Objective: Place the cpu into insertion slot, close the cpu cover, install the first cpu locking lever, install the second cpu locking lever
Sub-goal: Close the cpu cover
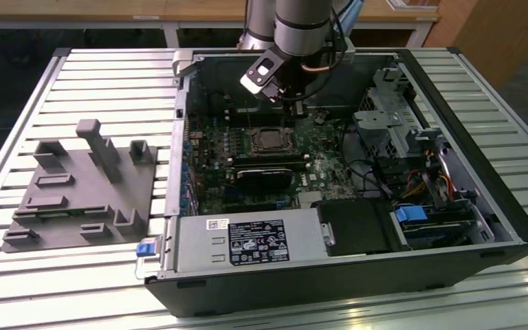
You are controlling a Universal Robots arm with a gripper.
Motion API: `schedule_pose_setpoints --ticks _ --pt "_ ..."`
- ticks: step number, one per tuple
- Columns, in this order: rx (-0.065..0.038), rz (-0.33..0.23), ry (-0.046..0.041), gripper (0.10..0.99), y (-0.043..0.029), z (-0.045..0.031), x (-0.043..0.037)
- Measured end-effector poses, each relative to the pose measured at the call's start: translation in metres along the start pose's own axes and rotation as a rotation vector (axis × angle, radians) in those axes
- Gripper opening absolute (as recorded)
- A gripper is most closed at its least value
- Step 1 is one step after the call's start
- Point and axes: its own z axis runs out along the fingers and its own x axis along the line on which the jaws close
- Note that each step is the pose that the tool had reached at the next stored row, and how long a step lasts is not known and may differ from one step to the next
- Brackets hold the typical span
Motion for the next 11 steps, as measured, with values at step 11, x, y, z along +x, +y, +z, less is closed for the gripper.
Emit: schedule_pose_setpoints --ticks 11 --pt "0.000 0.000 0.0002 0.106 -0.0191 -0.0005 0.0005"
